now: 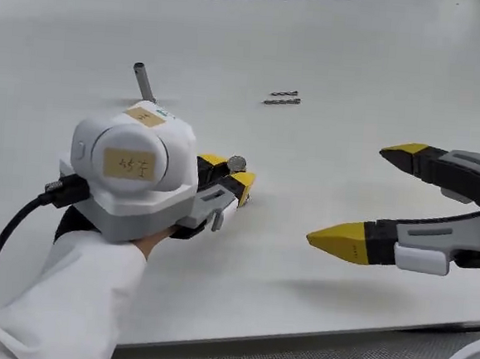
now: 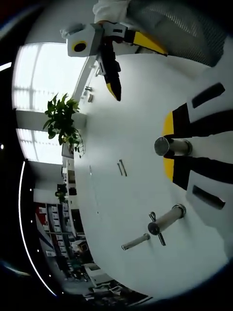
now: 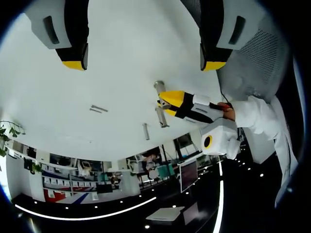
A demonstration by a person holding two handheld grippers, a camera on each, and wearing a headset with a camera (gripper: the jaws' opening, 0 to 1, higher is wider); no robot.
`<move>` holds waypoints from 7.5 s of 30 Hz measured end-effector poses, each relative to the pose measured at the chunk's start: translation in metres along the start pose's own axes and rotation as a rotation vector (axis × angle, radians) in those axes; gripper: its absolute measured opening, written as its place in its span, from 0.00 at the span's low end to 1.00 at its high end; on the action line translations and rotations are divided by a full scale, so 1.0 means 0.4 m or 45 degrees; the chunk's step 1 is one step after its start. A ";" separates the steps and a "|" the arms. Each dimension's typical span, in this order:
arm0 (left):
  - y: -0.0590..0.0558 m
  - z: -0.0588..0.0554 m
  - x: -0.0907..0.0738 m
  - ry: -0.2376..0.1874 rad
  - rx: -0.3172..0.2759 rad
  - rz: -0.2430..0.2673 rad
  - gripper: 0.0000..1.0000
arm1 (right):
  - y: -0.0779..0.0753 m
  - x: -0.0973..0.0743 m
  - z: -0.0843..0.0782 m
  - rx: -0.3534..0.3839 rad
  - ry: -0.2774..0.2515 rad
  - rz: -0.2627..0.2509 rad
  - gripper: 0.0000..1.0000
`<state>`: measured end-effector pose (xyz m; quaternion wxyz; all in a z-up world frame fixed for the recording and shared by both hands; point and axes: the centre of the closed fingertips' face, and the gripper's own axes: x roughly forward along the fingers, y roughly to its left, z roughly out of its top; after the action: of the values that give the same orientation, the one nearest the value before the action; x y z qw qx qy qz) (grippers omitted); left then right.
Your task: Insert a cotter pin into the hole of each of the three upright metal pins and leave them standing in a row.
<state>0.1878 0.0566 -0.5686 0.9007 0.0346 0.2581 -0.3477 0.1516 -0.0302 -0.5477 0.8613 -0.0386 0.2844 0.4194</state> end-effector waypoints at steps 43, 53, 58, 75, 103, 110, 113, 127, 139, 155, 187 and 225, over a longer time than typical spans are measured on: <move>0.023 -0.011 -0.194 -0.004 0.010 -0.163 0.99 | -0.028 -0.022 -0.001 -0.047 0.085 0.001 0.92; 0.033 -0.022 -0.196 -0.004 -0.076 -0.155 0.99 | -0.066 -0.004 0.022 -0.206 0.227 0.067 0.89; 0.035 -0.015 -0.201 0.000 -0.068 -0.165 0.99 | -0.098 0.018 0.063 -0.287 0.249 0.076 0.86; 0.043 -0.026 -0.226 0.036 -0.148 -0.158 0.99 | -0.135 0.145 0.122 -0.617 0.468 0.261 0.52; 0.052 -0.031 -0.257 0.019 -0.210 -0.129 0.96 | -0.293 0.328 0.087 -0.838 0.749 0.260 0.17; 0.049 -0.040 -0.257 0.029 -0.210 -0.133 0.95 | -0.320 0.339 0.079 -0.830 0.787 0.217 0.12; 0.048 -0.036 -0.257 0.020 -0.216 -0.134 0.95 | -0.308 0.337 0.077 -0.806 0.782 0.228 0.08; 0.056 -0.043 -0.255 0.040 -0.195 -0.146 0.92 | -0.311 0.350 0.074 -0.834 0.789 0.231 0.00; 0.043 -0.041 -0.263 0.058 -0.169 -0.145 0.91 | -0.288 0.329 0.096 -0.817 0.732 0.187 0.00; 0.038 0.011 -0.258 0.016 -0.131 -0.175 0.89 | -0.159 0.218 0.167 -0.942 0.487 0.191 0.00; -0.019 0.165 -0.124 -0.136 -0.326 -0.355 0.41 | 0.061 0.116 0.166 -1.217 0.204 0.158 0.00; -0.091 0.163 -0.106 -0.095 -0.436 -0.461 0.00 | 0.130 0.094 0.194 -1.315 0.117 0.166 0.00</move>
<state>0.1665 0.0393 -0.4873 0.8254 -0.1781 0.2820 -0.4556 0.1668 0.0534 -0.4939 0.6887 -0.4590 0.0797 0.5556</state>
